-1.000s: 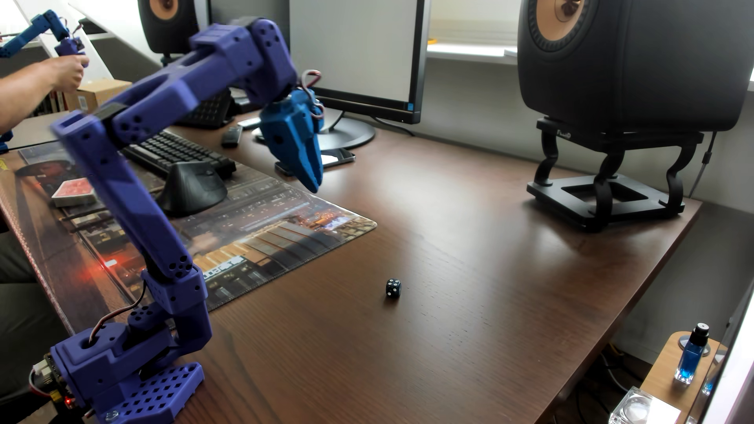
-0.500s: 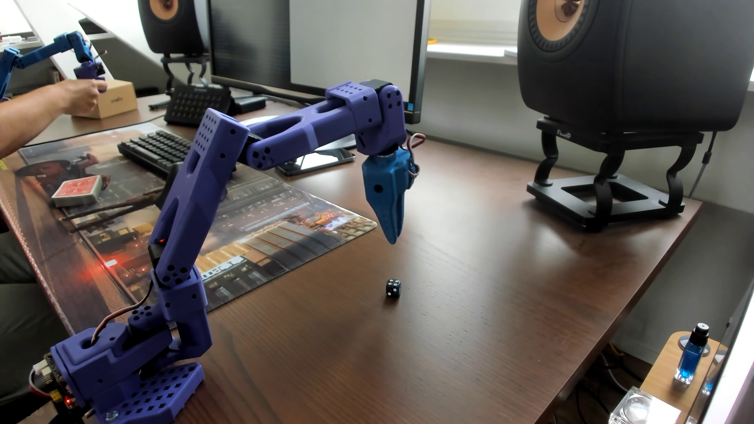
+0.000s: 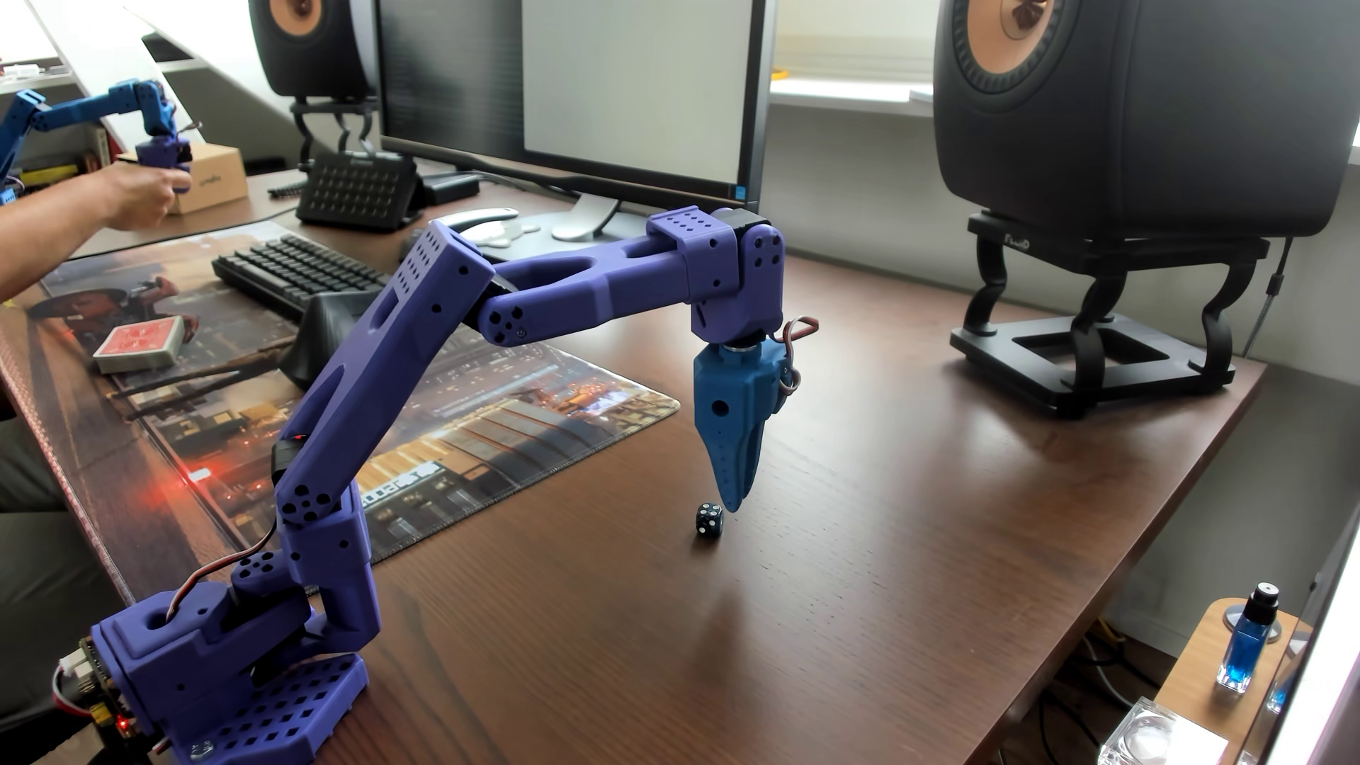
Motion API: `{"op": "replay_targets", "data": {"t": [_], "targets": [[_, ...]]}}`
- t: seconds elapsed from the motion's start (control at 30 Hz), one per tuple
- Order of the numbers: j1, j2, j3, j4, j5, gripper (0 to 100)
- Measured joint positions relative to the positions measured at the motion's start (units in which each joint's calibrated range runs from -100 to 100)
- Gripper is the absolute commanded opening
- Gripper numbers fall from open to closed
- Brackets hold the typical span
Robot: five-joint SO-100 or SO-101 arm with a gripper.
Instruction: Grab the blue dice
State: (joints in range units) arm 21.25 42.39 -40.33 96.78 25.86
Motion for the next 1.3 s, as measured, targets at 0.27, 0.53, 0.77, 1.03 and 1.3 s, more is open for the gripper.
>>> {"op": "replay_targets", "data": {"t": [0.27,0.53,0.77,1.03,1.3], "targets": [[0.00,0.08,4.22,0.00,0.00,17],[-1.71,0.08,4.93,0.00,0.00,23],[-2.28,0.08,5.29,0.00,0.00,23],[-2.28,0.08,9.15,0.00,0.47,23],[-2.36,0.08,9.51,0.00,0.52,23]]}}
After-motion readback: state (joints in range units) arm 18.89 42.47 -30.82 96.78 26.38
